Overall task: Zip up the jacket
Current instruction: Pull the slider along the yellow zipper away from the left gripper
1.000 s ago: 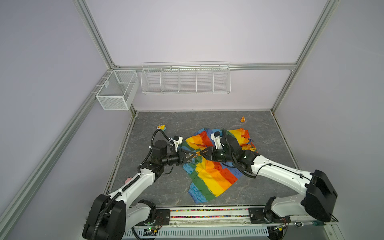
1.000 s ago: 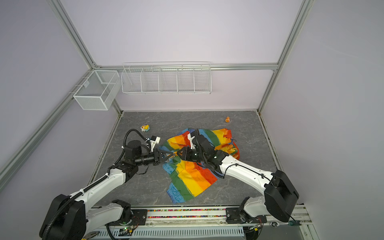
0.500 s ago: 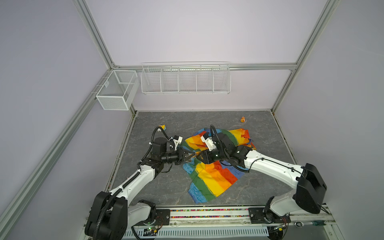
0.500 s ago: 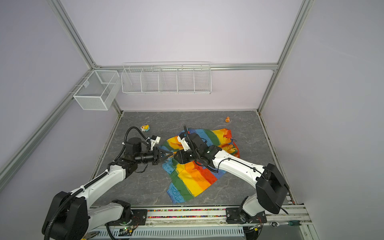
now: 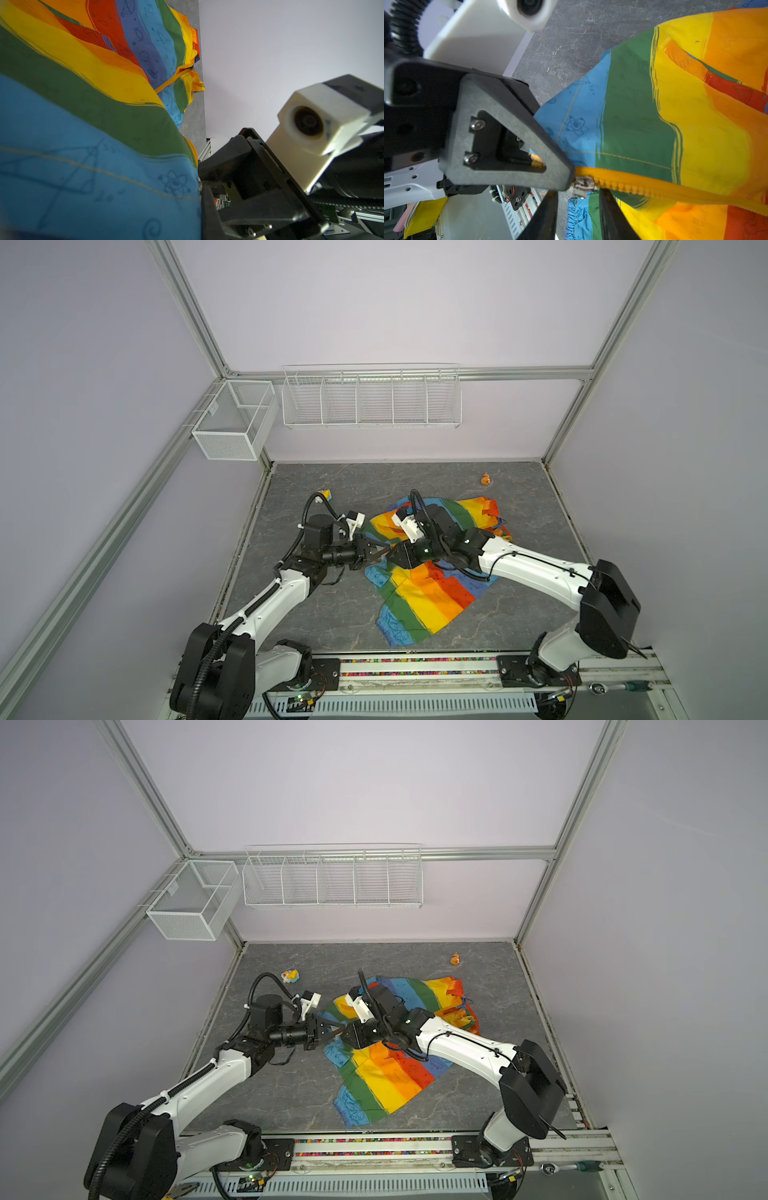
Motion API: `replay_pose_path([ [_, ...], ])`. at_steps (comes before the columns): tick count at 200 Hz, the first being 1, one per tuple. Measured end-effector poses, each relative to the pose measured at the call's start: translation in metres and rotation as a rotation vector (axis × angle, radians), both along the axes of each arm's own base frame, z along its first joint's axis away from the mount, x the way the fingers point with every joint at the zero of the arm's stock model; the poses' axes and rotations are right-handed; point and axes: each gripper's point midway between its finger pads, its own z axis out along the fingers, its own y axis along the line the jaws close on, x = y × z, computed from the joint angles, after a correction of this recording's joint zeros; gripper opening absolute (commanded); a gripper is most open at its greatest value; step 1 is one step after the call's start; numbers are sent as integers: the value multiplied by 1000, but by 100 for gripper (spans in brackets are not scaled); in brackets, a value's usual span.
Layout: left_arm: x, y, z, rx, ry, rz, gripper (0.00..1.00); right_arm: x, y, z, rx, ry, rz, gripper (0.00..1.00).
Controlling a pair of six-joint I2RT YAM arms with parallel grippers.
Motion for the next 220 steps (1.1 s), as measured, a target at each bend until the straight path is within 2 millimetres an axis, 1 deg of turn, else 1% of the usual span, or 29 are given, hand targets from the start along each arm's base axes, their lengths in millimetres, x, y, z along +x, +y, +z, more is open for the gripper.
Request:
replay_pose_path([
  [66,0,0,0,-1,3,2,0,0,2,-1,3,13,-3,25],
  [100,0,0,0,-3,6,0,0,2,1,-4,-1,21,-15,17],
  [165,1,0,0,0,1,8,0,5,0,-2,12,39,-29,7],
  [220,2,1,0,1,2,10,0,3,-3,0,36,50,-28,7],
])
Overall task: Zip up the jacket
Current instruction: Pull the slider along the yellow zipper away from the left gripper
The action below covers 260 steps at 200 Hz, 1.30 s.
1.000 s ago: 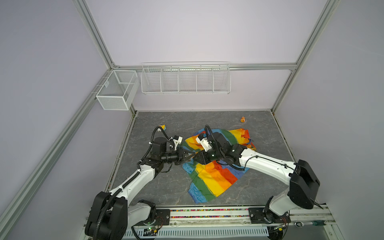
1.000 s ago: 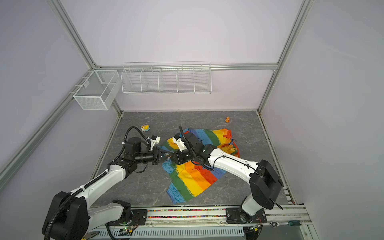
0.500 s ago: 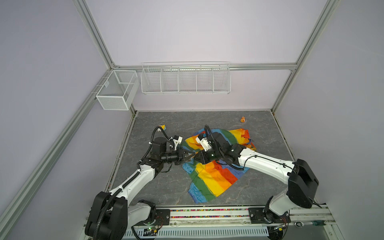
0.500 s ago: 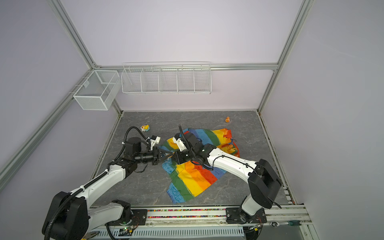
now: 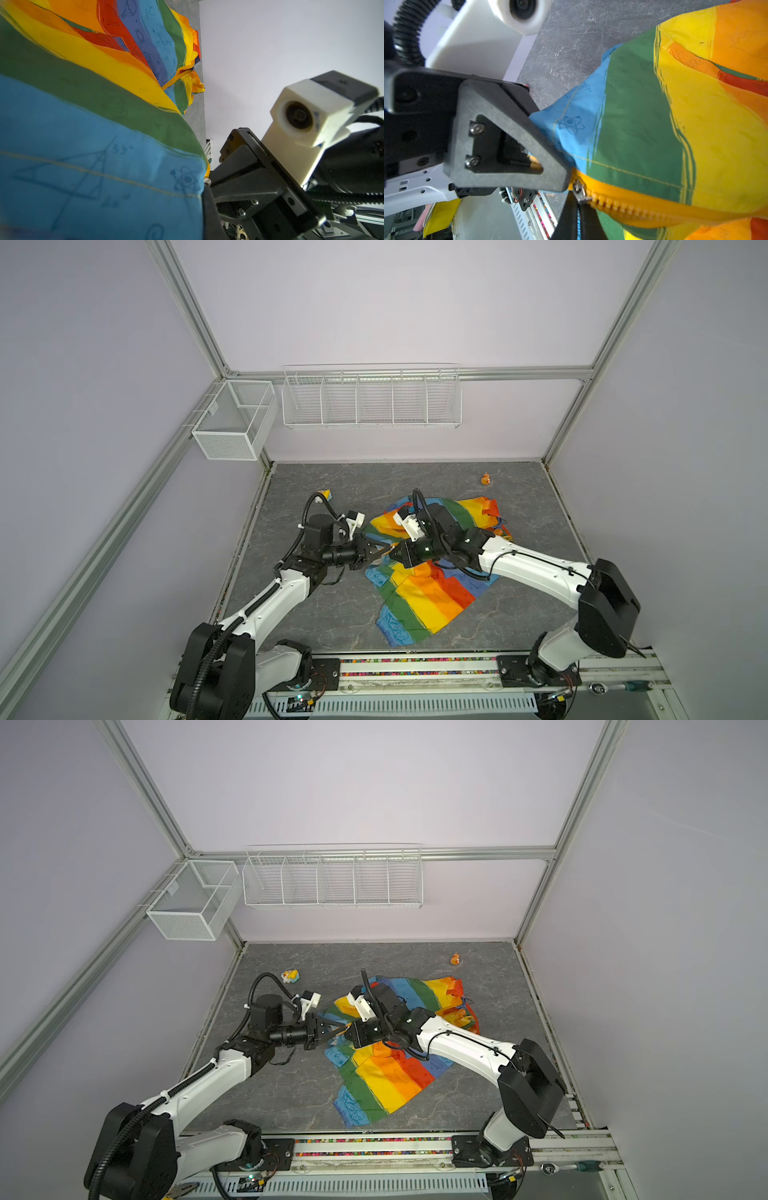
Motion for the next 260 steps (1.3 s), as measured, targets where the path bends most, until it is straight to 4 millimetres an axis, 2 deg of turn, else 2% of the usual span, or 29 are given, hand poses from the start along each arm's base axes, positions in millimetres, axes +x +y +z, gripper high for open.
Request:
replay_pose_path([
  [84,-2,-1,1,-6,1,-11,0,-5,-7,7,77,90,-1,7],
  [189,4,10,4,1,-21,23,0,2,-17,7,162,216,-30,7],
  [260,5,17,-8,54,-10,57,0,10,-29,-12,154,274,-74,7],
])
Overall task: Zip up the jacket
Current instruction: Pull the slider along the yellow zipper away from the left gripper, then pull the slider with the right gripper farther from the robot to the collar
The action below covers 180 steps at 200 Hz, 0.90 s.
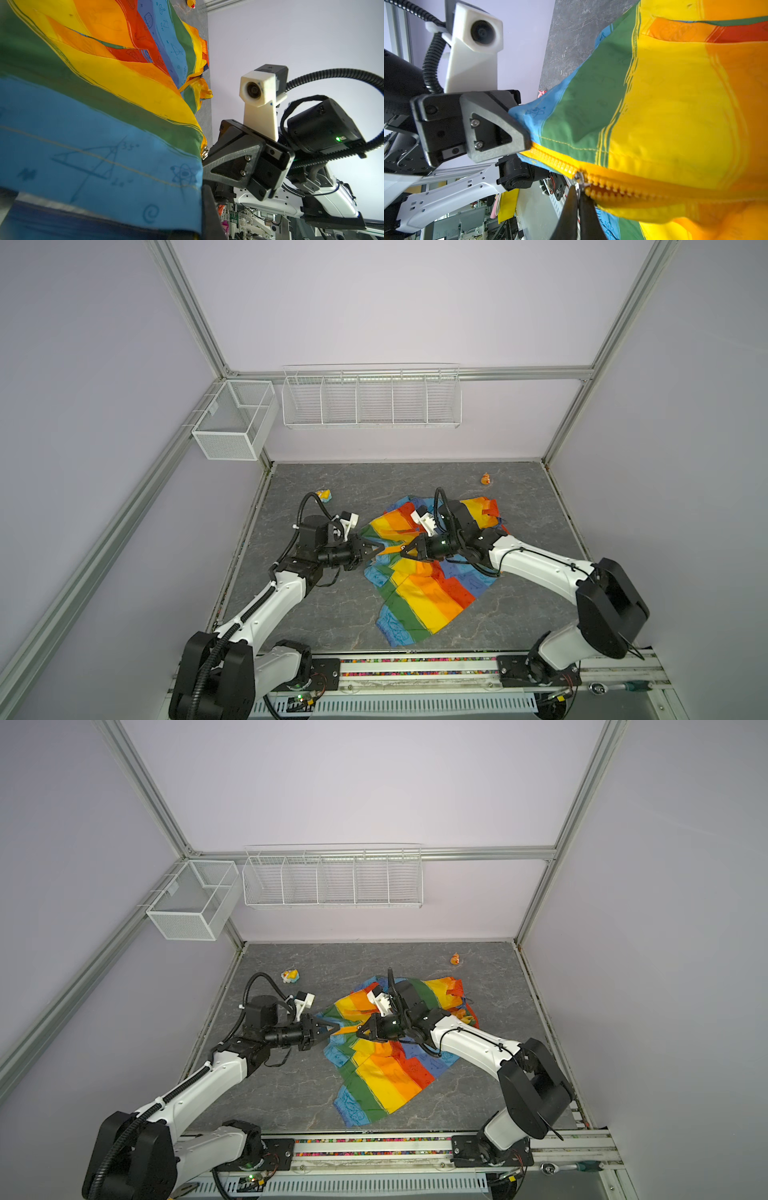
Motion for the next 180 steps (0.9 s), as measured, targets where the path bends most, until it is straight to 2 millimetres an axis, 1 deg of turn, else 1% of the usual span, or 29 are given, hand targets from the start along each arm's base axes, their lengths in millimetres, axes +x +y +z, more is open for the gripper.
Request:
replay_pose_path([
  [21,1,3,-3,17,1,14,0,3,-3,-4,-5,8,-14,7],
  [73,5,10,-6,48,-14,49,0,17,-24,-21,-33,50,-86,7],
  [115,8,15,-10,69,-10,72,0,21,-33,-38,-58,87,-113,7],
  [180,10,29,-18,160,-26,129,0,31,-48,-46,-69,105,-156,7],
])
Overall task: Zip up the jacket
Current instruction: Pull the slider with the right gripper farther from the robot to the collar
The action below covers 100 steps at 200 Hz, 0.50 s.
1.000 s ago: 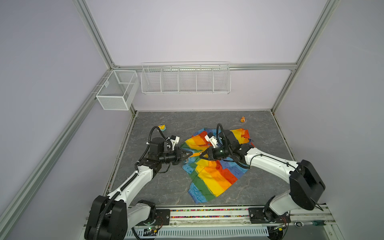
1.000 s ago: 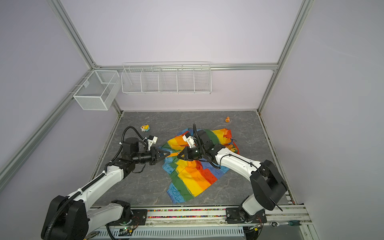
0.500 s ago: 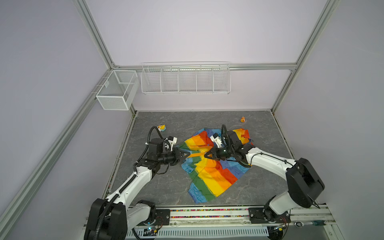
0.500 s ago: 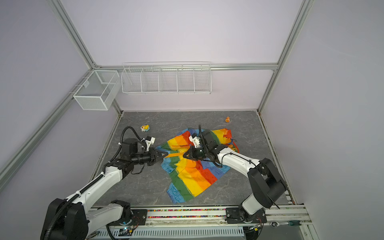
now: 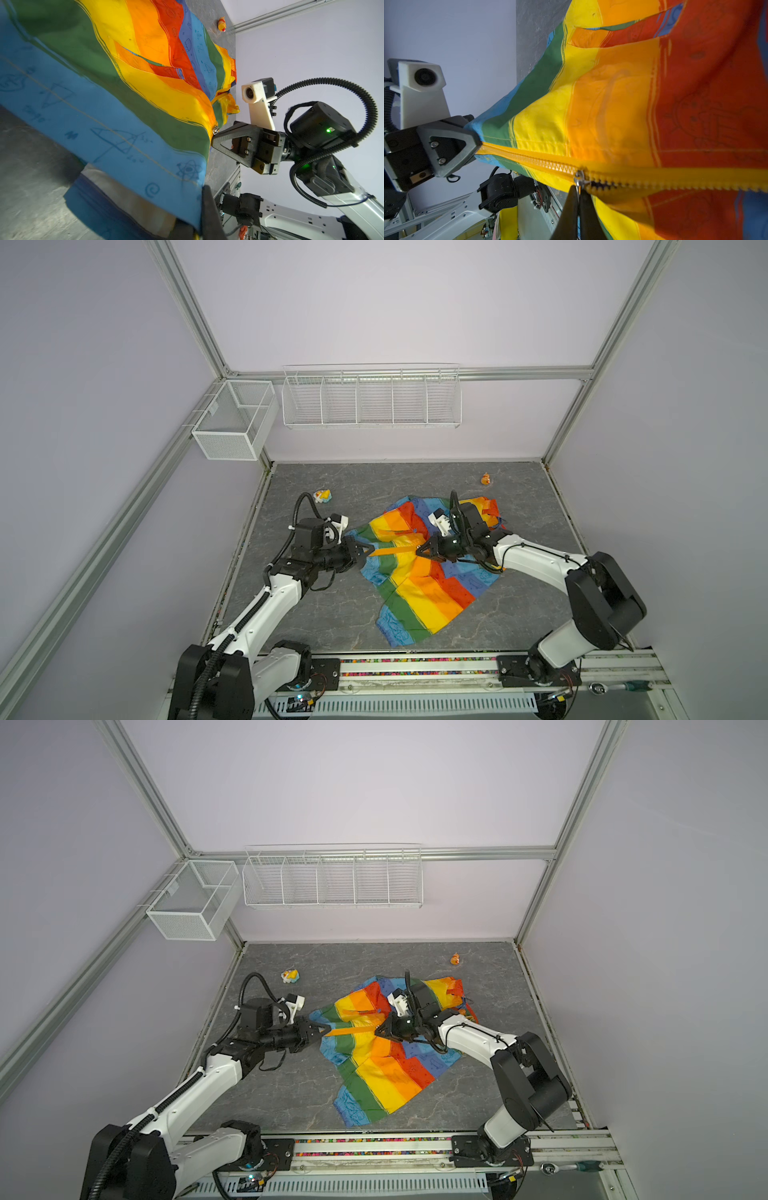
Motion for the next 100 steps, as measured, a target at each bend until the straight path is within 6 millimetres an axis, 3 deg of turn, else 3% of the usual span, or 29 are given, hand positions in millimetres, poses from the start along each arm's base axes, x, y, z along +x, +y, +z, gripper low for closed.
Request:
replay_pose_path([
  [100,6,33,-5,181,-66,148,0,17,-28,-8,-29,23,-74,7],
])
